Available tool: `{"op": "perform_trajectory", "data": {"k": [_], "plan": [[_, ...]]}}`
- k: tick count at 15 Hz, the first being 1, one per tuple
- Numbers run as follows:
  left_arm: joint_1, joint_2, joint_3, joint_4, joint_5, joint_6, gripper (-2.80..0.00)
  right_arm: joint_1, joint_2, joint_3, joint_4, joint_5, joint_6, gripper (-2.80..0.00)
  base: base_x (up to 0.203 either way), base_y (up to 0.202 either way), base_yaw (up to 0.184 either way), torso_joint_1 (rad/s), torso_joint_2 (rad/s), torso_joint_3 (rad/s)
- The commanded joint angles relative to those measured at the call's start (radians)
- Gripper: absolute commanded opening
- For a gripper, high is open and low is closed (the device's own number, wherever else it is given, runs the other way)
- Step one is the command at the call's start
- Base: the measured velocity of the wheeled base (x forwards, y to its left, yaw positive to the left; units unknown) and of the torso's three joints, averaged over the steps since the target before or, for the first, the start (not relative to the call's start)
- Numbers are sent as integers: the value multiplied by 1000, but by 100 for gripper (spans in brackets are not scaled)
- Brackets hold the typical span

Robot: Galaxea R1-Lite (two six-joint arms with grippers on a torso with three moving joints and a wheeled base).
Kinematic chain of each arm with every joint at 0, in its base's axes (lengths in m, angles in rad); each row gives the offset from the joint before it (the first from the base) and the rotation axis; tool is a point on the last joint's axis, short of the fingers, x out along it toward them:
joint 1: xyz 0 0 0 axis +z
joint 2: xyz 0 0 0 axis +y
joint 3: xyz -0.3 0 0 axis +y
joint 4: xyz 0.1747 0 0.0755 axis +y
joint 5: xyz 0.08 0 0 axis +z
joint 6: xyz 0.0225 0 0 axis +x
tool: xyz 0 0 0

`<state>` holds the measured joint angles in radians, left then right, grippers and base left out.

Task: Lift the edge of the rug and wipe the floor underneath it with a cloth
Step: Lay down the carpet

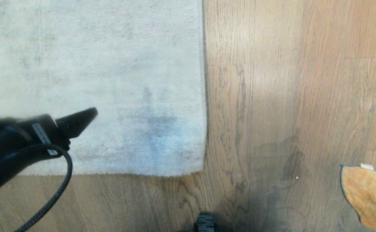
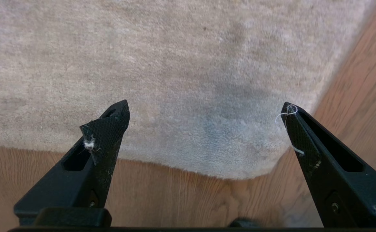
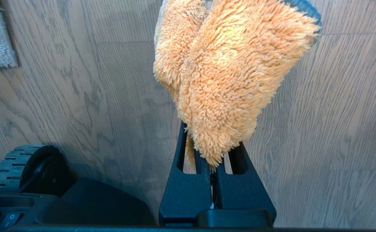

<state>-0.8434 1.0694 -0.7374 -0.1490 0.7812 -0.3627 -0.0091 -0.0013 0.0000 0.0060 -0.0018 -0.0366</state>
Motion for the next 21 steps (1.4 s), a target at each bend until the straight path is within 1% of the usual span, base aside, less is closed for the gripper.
{"op": "perform_trajectory", "data": {"k": [1,3,5,7,8,9,12,13,17,21], "plan": [[-28,2,31,-3,4,-1,0,0,1,0,0,0,0,-280,0,0,0,0,0,0],[-63,9,53,-2,3,-2,0,0,1,0,0,0,0,-280,0,0,0,0,0,0],[-82,22,72,-3,-37,-4,0,0,1,0,0,0,0,-280,0,0,0,0,0,0],[-86,49,86,-4,-60,-6,0,0,1,0,0,0,0,-280,0,0,0,0,0,0],[-92,65,87,-4,-61,-16,-183,0,1,0,0,0,0,-280,0,0,0,0,0,0],[-97,86,87,-3,-62,-34,-280,0,1,0,0,0,0,-280,0,0,0,0,0,0],[-97,138,95,-2,-63,-47,-280,0,1,0,0,0,0,-280,0,0,0,0,0,0],[-97,151,114,-2,-68,-47,-280,0,1,0,0,0,0,-280,0,0,0,0,0,0],[-97,207,141,24,-172,-41,-280,0,1,0,0,0,0,-280,0,0,0,0,0,0],[-95,237,157,164,-288,-42,-280,0,1,0,0,0,0,-280,0,0,0,0,0,0]]}}
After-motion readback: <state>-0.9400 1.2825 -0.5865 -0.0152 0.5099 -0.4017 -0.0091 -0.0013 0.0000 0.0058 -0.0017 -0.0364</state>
